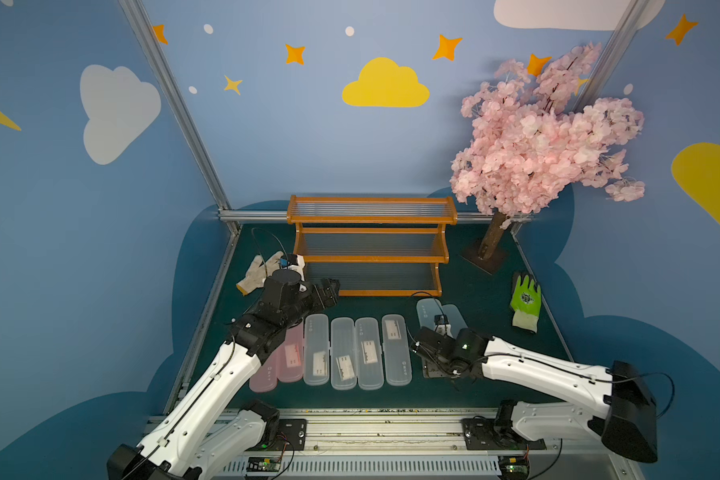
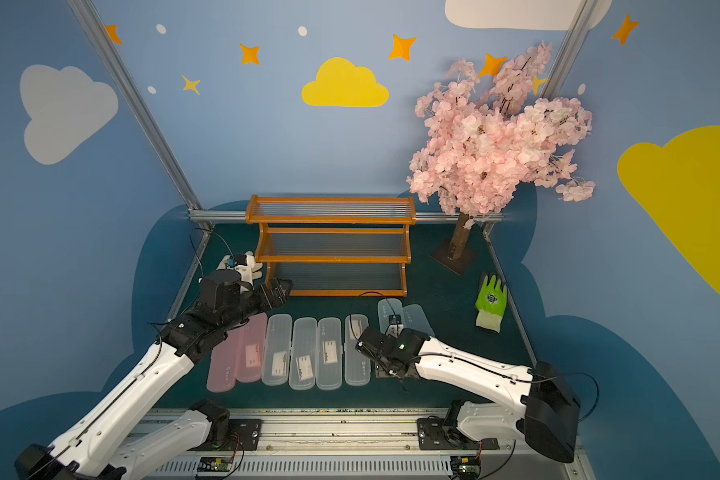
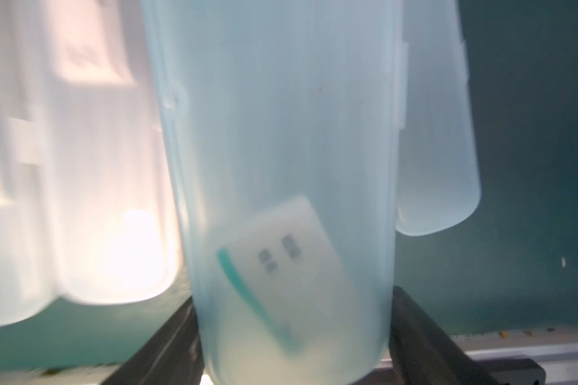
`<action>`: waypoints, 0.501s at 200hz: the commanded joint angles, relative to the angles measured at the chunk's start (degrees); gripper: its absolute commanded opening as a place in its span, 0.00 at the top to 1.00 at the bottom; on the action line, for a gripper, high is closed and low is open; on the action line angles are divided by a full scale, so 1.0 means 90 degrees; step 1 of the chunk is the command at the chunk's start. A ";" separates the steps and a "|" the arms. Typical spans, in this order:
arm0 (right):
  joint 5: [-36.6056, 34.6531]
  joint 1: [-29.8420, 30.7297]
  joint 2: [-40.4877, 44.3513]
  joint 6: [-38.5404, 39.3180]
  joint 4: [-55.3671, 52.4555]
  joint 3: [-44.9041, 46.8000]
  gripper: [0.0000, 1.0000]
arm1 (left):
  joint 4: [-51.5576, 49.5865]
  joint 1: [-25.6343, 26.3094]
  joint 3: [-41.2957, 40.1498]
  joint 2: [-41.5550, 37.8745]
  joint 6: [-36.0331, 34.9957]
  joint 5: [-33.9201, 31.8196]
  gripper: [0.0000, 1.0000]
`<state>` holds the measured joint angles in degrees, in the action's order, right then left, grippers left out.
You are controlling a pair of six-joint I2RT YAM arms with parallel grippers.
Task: Place the pencil cases on the shelf according to color
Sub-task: Pick up the pencil case from the center of the board.
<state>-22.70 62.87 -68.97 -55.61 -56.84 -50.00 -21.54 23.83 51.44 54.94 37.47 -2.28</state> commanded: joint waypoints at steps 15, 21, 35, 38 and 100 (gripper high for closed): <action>-0.0818 0.0035 0.0777 0.0352 -0.0509 -0.0631 0.47 | -0.0097 0.0027 0.0577 0.0257 -0.0202 0.0087 0.00; -0.0928 0.0028 0.0904 0.0689 -0.0349 -0.0685 0.47 | -0.0090 0.0030 0.0672 0.0314 -0.0230 0.0090 0.00; -0.1122 -0.0035 0.1201 0.1170 -0.0090 -0.0887 0.47 | -0.0083 0.0039 0.0895 0.0453 -0.0296 0.0098 0.00; -0.1150 -0.0067 0.1244 0.1247 -0.0055 -0.0957 0.47 | -0.0085 0.0032 0.0947 0.0478 -0.0310 0.0098 0.00; -0.0232 -0.1575 0.0586 0.3048 0.0491 -0.2692 0.46 | 0.0092 0.0037 0.1690 0.1172 -0.0467 0.0083 0.00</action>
<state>-27.92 52.40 -59.46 -36.51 -55.92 -68.64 -21.61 24.03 64.23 63.48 34.83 -1.87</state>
